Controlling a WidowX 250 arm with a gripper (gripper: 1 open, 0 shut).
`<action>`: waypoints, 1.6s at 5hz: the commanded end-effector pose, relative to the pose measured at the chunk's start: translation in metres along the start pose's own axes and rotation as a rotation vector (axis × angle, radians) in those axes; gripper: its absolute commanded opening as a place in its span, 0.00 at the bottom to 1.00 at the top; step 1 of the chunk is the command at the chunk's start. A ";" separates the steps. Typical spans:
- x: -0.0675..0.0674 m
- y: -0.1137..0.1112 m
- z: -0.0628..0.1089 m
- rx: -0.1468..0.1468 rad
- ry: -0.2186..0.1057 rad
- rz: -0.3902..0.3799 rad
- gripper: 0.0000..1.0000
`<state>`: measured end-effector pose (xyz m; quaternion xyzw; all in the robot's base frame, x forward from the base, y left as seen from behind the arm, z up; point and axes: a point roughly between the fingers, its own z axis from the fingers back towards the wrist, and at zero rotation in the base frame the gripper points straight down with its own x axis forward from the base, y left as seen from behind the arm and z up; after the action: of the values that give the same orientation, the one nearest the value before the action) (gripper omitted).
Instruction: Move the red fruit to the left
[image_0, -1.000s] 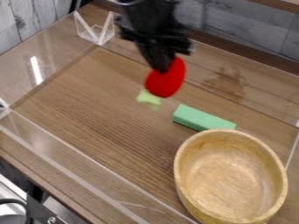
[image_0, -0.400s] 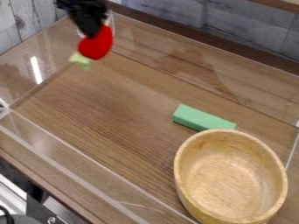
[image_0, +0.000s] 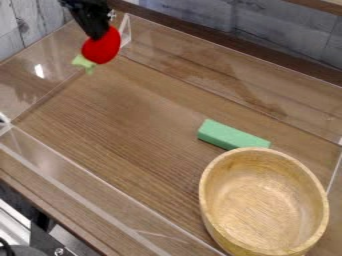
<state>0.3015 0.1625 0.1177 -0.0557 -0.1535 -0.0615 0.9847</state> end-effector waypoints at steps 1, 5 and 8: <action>0.006 0.025 0.014 0.041 -0.041 -0.034 0.00; 0.012 0.028 0.008 -0.039 -0.025 -0.170 0.00; 0.018 0.059 -0.017 -0.014 -0.020 -0.046 0.00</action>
<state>0.3248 0.2066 0.0778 -0.0895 -0.1360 -0.0793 0.9835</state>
